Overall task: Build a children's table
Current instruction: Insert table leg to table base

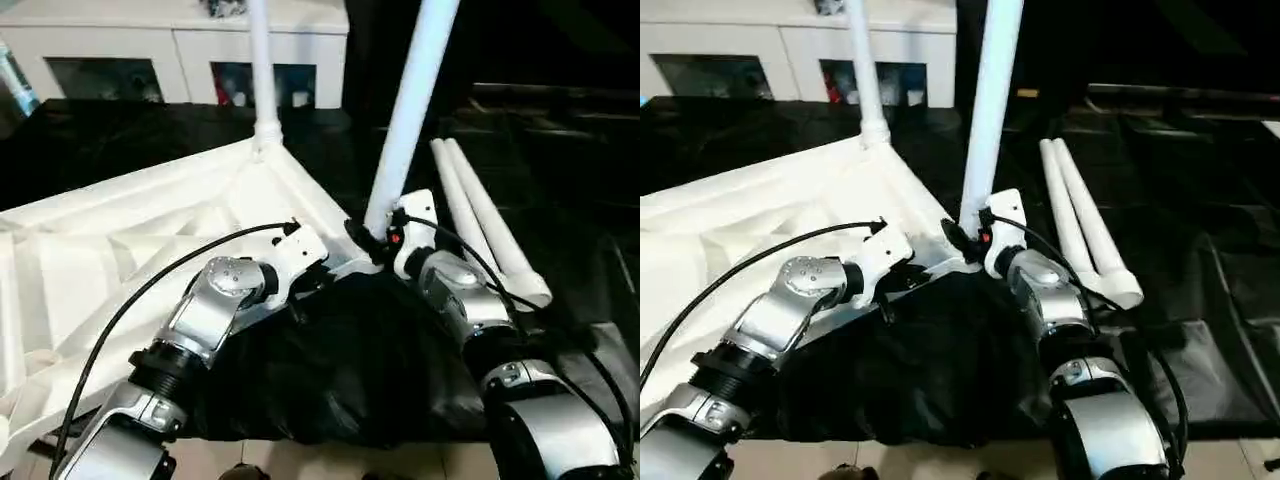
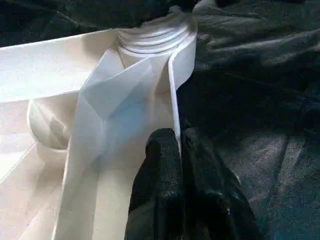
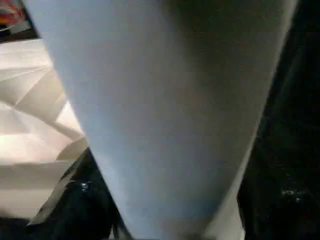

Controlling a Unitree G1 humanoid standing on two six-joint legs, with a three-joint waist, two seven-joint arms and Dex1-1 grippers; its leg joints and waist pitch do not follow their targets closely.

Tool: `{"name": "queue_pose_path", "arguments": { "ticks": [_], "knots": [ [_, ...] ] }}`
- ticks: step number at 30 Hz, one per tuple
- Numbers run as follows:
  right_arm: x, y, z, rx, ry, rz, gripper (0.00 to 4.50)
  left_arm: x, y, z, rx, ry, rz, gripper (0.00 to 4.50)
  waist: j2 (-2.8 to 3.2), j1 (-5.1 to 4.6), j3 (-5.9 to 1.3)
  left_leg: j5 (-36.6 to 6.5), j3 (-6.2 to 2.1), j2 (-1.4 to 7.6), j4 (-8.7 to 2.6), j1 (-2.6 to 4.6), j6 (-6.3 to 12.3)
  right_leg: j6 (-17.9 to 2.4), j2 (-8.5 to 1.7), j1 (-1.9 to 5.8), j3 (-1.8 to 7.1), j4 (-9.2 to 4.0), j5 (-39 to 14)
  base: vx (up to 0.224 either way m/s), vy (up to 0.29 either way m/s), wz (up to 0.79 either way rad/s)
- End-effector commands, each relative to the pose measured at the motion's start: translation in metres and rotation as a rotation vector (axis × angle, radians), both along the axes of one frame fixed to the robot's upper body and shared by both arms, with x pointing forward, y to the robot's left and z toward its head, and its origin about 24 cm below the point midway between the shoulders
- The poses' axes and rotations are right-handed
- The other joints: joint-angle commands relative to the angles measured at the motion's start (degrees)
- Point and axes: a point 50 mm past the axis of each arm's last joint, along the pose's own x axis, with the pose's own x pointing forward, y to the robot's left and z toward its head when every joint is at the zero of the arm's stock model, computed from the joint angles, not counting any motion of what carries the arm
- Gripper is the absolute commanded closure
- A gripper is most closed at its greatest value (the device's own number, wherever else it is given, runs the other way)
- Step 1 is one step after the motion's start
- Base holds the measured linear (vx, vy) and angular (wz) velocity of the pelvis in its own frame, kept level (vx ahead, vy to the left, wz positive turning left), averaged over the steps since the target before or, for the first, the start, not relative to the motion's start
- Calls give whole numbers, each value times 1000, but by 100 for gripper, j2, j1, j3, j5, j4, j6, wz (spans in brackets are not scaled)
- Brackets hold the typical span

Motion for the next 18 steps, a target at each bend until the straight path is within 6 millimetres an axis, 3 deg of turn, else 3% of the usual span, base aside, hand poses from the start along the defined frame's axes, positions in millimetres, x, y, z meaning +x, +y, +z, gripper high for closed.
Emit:
{"name": "queue_pose_path", "arguments": {
  "ticks": [1, 3, 4, 7, 9, 10, 14, 18],
  "knots": [
    [-5, -5, -5, 2, 20, 24, 110, -4, -8, 9, -14, -44, -101, 450, 40, 34, -380, -1071, -81, 338, -332, 78, 332, -1422, -429, 275, 285, -278, -466, 0, 0, 0],
    [-7, -7, -3, 2, 8, 52, 94, -5, -7, 8, -15, -42, -118, 450, 45, 54, -402, -816, -77, 338, -306, 68, 419, -1498, -429, 291, 283, -224, -102, 0, 0, 0],
    [-10, -9, -1, -5, -7, 92, 73, -6, -6, 8, -13, -37, -137, 450, 62, 90, -433, -478, -77, 340, -268, 66, 555, -1588, -412, 300, 268, -164, 376, 0, 0, 0],
    [-21, -17, 1, -33, -27, 213, 73, -10, -3, 6, -7, -33, -200, 450, 43, 128, -427, -355, -63, 324, -233, 54, 743, -1621, -397, 303, 255, -141, 650, 0, 0, 0],
    [-23, -19, 2, -38, -28, 237, 73, -10, -3, 6, -7, -30, -210, 450, 45, 156, -414, -476, -59, 351, -240, 50, 758, -1574, -416, 300, 257, -153, 461, 0, 0, 0],
    [-26, -21, 2, -47, -31, 266, 73, -11, -2, 6, -8, -29, -221, 450, 44, 172, -395, -716, -54, 360, -257, 61, 676, -1534, -418, 291, 255, -193, 70, 0, 0, 0],
    [-41, -31, 3, -91, -30, 392, 73, -12, 3, 4, 4, -7, -278, 450, 35, 196, -365, -1081, -57, 357, -290, 73, 459, -1383, -426, 283, 272, -267, -598, 0, 0, 0],
    [-50, -38, 3, -138, -16, 453, 73, -12, 7, 3, 7, 10, -299, 450, 22, 235, -378, -1001, -64, 355, -284, 70, 424, -1330, -431, 287, 273, -258, -606, 0, 0, 0]
  ]
}}
